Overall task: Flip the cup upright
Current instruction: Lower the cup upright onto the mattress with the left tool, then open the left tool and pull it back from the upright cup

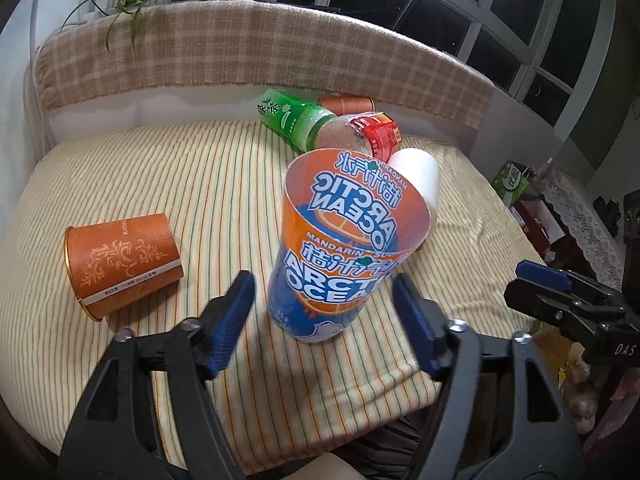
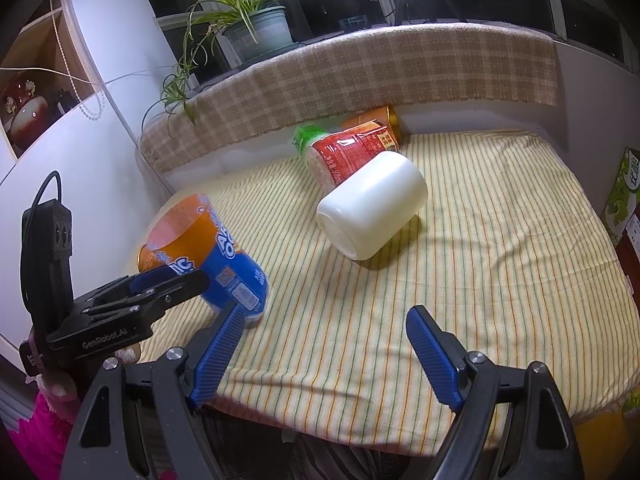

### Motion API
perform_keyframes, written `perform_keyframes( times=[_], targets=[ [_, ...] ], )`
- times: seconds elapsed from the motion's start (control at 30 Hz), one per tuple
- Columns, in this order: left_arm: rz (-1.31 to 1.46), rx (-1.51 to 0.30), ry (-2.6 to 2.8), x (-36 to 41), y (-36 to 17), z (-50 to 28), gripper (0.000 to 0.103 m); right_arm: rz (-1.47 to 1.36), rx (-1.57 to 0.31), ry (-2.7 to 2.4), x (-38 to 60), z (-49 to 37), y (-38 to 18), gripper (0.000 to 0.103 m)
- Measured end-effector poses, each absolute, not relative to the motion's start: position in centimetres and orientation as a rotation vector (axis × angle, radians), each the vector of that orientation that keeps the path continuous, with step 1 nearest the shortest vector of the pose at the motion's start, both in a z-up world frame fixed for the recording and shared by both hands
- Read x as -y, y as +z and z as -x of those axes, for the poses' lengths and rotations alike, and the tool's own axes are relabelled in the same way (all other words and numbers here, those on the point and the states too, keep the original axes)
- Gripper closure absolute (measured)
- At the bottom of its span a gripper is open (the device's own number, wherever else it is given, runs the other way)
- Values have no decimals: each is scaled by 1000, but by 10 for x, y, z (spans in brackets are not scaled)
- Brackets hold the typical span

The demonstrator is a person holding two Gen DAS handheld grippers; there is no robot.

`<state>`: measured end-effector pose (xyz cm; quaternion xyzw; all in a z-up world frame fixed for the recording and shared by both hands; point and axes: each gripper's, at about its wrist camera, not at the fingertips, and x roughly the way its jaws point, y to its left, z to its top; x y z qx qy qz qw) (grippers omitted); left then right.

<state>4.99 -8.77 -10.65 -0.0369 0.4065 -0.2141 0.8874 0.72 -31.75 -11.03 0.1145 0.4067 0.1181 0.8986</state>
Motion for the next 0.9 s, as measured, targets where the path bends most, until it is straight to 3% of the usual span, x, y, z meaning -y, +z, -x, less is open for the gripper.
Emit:
perform_keyframes(
  times=[0.33, 0.73, 0.83, 0.9],
  targets=[
    [60, -827, -402, 63, -101, -28, 23, -213, -814, 232, 315, -2, -102, 18],
    [45, -598, -257, 35, -53, 6, 22, -119, -712, 201, 298, 8, -85, 14],
    [20, -534, -225, 36, -42, 15, 20, -91, -676, 188, 295, 12, -80, 14],
    [7, -494, -204, 36, -36, 19, 13, -77, -649, 179, 293, 15, -76, 11]
  ],
)
